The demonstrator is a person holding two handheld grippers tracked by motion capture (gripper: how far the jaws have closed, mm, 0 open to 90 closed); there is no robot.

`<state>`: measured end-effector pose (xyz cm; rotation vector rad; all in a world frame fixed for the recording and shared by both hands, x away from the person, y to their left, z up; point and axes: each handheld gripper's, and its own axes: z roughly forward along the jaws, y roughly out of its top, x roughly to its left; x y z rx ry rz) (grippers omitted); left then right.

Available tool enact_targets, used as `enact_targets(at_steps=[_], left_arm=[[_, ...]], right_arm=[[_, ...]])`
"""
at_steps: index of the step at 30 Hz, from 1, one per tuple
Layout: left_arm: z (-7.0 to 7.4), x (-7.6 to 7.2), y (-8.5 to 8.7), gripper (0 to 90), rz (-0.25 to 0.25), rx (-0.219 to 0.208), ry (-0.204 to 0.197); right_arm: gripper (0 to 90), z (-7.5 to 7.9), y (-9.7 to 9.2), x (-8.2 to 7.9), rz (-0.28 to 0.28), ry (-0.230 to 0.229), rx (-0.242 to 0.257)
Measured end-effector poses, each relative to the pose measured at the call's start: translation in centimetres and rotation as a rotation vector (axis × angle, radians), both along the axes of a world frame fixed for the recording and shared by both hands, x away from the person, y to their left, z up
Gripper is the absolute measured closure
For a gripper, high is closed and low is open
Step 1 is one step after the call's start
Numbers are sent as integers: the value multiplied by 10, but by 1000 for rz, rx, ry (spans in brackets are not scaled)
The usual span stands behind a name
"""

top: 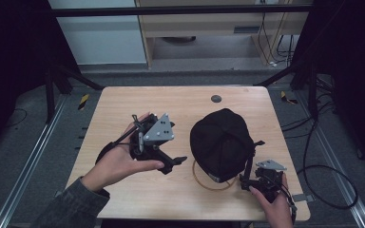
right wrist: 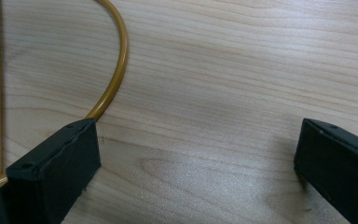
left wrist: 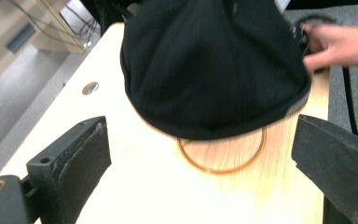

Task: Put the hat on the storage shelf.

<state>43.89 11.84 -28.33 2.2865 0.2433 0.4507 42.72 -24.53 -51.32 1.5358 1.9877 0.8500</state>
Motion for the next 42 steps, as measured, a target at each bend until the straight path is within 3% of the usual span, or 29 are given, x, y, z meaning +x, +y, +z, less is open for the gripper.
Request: enact_targets(at_steps=[2,10,12,13,14,15,16,19,21,24,28,33,39,42], left_arm=[[-13,1,14,48,39,-25,4],[-52,2,49,48,114,-25,51],[-58,2,52,47,125,-16,57],[-71,3,58,46,138,-7,79],[-71,3,58,47,138,-7,79],[-84,5,64,47,152,-7,98],[-84,5,64,47,152,-7,98],[-105,12,74,49,186,0,124],[-115,16,80,49,194,28,126],[-128,22,88,49,219,23,155],[-150,29,103,49,259,77,166],[-168,35,124,48,305,69,210],[-191,38,149,47,357,113,212],[-201,37,162,48,393,90,219]], right_arm=[[4,0,0,0,-2,1,2],[4,0,0,0,-2,1,2],[4,0,0,0,-2,1,2],[4,0,0,0,0,0,0],[4,0,0,0,0,0,0],[4,0,0,0,1,-1,-1],[4,0,0,0,1,-1,-2],[4,0,0,0,0,0,-1],[4,0,0,0,0,0,-1],[4,0,0,0,-4,2,1],[4,0,0,-1,-5,2,3],[4,0,0,-1,-5,1,1],[4,0,0,-1,-6,2,1],[4,0,0,-1,-6,2,1]])
